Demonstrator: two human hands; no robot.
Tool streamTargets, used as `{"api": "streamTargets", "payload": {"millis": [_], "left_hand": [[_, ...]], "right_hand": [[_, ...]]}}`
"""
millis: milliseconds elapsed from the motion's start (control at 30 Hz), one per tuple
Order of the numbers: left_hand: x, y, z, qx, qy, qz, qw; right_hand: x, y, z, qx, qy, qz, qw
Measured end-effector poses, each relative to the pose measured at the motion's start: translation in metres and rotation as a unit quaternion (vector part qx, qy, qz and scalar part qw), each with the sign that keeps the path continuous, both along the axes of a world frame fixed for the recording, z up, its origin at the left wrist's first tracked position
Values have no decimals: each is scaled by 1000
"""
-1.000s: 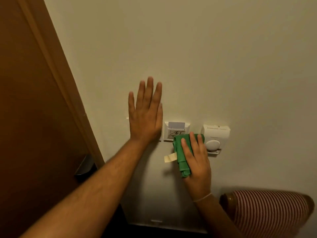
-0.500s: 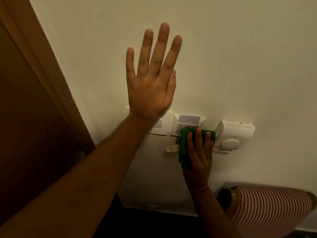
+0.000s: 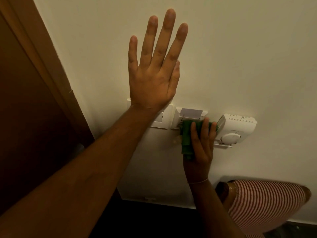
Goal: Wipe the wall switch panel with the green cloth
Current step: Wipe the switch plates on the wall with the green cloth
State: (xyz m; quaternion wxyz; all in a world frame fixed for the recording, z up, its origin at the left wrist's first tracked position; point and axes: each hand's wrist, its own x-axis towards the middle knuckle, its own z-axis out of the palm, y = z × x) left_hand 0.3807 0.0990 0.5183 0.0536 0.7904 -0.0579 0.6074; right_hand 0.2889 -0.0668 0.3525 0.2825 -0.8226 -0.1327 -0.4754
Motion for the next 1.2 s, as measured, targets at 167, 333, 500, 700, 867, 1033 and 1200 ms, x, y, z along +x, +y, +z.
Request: {"api": "streamTargets", "payload": {"millis": [167,333,500,700,867,1033,1200], "left_hand": [[3,0,0,-9,-9,-3,1000],[2,1,0,6,-8,8,1000],[0,-1,0,-2,-1,-2,1000],[1,1,0,-4,-2,-3,1000],[1,1,-1,2,-3,6,1000],[5,2,-2,-7,-8,-14,1000],[7,2,-4,-7,-21,-7,1000]], "right_hand": [[5,3,5,10,-6,-13,1000],[-6,2,-11,-12,25,-15,999],[8,4,15,44,-7,-17,999],[-6,3,0,-15,22,-90,996],[-1,18,2,18,7,-92,996],[6,52,11,-9,-6,-72,997],[3,27,9,32,-14,-100,994]]}}
